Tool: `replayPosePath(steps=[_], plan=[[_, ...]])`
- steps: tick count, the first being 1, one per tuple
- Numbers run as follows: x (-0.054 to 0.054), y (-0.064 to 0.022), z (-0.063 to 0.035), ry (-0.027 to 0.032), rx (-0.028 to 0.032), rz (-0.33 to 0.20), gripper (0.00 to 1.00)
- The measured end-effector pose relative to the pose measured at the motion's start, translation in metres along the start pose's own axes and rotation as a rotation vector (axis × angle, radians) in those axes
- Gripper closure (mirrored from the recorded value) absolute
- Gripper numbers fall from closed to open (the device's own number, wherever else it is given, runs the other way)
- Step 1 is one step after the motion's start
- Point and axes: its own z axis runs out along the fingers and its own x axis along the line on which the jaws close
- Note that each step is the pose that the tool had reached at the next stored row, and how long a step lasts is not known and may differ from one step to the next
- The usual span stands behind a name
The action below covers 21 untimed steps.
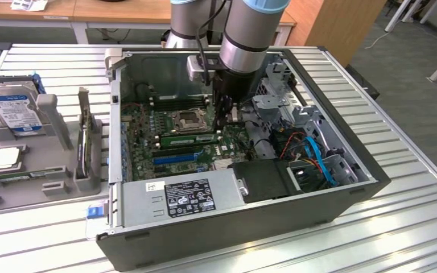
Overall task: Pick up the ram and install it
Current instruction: 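Press down the ram until it locks into place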
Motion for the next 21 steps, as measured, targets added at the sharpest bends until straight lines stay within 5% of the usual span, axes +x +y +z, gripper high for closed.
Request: replayPosePath(steps=[21], plan=[[0.0001,0.0096,0.0005,0.0001,0.0,0.0,0.9]])
